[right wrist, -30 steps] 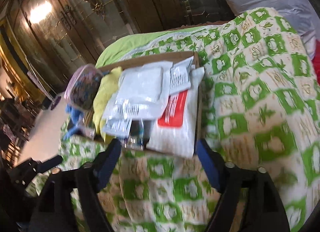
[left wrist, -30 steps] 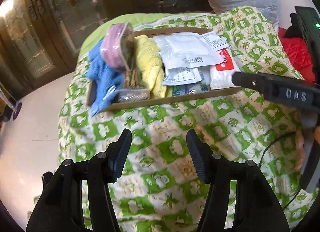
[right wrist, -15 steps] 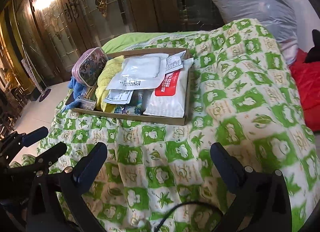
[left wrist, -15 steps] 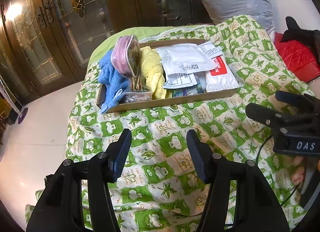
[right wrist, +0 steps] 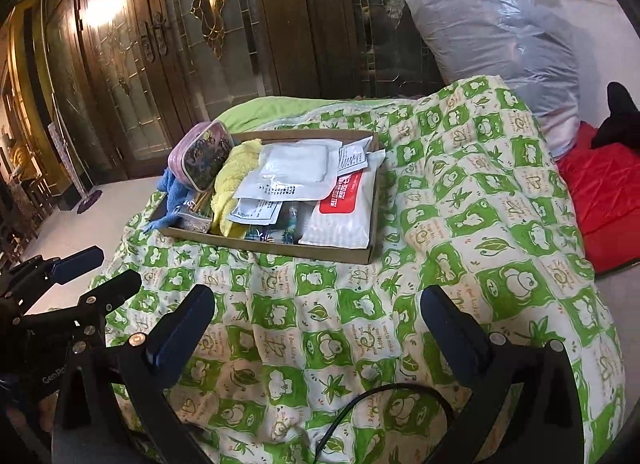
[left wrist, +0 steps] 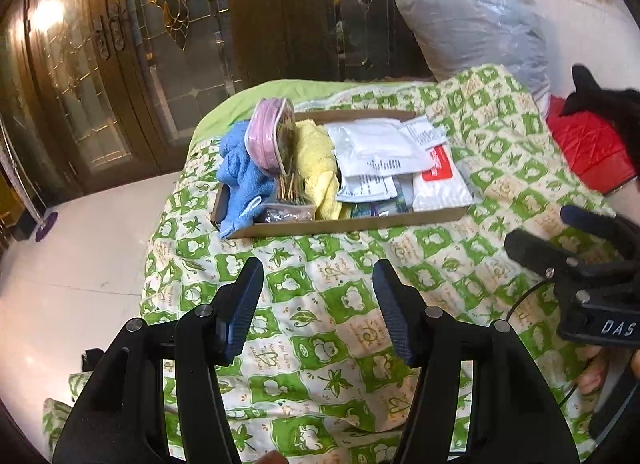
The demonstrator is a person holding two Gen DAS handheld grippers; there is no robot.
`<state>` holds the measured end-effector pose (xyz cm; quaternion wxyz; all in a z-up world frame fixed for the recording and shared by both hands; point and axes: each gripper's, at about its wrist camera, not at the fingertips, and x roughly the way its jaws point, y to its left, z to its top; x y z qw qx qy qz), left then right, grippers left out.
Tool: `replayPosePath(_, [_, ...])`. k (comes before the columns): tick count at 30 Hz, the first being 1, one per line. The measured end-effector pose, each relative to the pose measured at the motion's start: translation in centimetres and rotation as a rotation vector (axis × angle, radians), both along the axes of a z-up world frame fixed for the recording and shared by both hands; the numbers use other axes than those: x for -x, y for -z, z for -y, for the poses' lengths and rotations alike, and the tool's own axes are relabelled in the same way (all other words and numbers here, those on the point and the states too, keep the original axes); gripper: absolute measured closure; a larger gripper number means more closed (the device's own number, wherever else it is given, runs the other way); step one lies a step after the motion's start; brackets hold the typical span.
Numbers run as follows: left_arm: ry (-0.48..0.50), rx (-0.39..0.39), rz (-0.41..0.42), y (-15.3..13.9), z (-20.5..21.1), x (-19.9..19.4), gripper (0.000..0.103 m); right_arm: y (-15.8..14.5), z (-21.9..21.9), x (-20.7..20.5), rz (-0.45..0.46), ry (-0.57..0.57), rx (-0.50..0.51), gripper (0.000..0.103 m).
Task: Organize soft objects
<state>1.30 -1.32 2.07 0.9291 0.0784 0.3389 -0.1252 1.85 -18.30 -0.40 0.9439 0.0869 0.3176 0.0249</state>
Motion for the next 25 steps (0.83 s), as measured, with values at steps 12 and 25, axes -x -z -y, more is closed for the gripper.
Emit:
replayPosePath(12, [-0.011, 0.025, 0.019, -0.5, -0.7, 0.1, 0.046, -0.1, -1.1, 0.5, -0.014, -0.016, -0.009, 0.0])
replayPosePath(25, [-0.012, 0.028, 0.03, -0.5, -0.7, 0.2, 0.046, -0.2, -1.1, 0.7, -0.005, -0.015, -0.005, 0.0])
